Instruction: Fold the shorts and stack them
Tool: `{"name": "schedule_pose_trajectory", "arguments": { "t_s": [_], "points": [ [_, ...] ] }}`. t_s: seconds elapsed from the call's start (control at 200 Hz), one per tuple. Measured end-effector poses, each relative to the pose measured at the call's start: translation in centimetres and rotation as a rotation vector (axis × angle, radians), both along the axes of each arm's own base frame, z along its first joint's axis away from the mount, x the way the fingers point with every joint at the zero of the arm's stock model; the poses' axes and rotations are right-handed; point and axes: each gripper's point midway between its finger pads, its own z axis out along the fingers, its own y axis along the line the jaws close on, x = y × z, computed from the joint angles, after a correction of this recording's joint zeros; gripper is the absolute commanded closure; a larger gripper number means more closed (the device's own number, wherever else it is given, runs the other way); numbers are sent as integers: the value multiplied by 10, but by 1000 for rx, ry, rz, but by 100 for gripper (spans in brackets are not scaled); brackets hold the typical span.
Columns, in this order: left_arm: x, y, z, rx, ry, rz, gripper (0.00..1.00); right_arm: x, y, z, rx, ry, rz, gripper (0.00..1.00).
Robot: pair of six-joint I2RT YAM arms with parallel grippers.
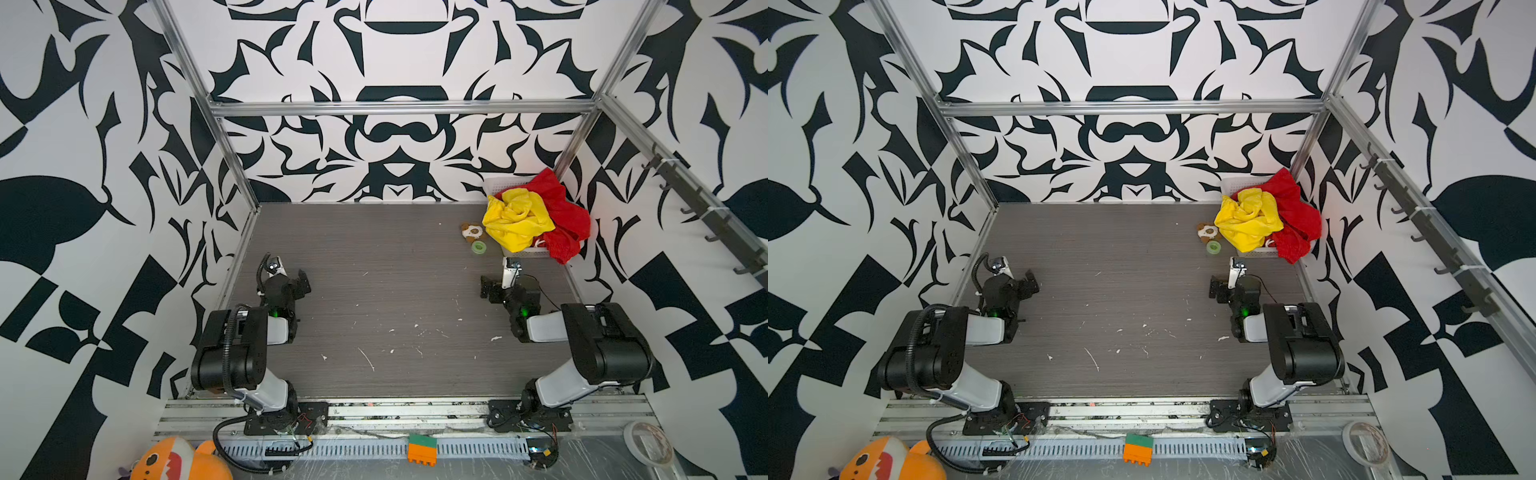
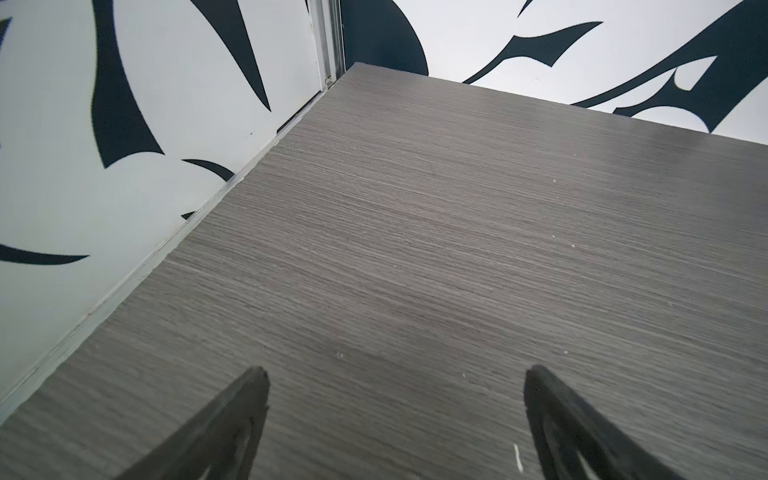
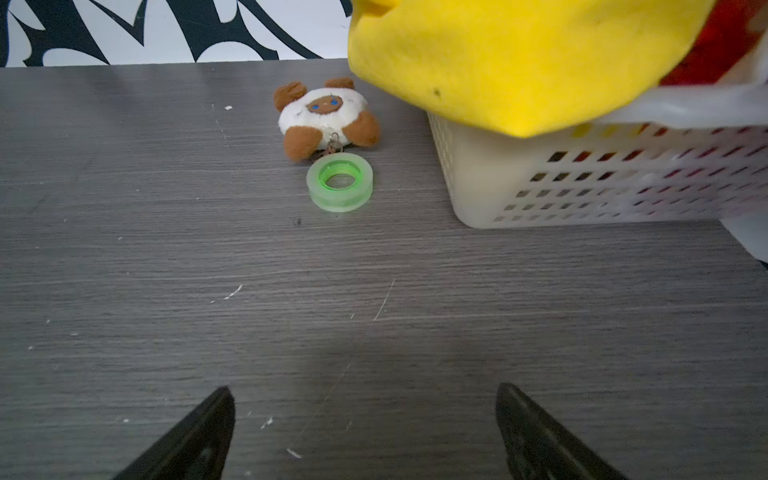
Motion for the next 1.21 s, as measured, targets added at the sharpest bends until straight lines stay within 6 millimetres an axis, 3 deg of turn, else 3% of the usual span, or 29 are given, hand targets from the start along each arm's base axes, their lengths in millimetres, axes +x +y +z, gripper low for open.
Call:
{"name": "schedule_pose_trajectory", "arguments": {
  "t_s": [1.04,1.15,1.205],
  "points": [
    [0,0,0,2,-2,-3,1,0,1,1,-2,-2,10,0],
    [-1,-5,6,2,0,-25,0,-4,6,12,-2,-12,39,0],
    [-3,-7,18,5,-8,-36,0,-8,8,29,5,-19,49,0]
  ]
}}
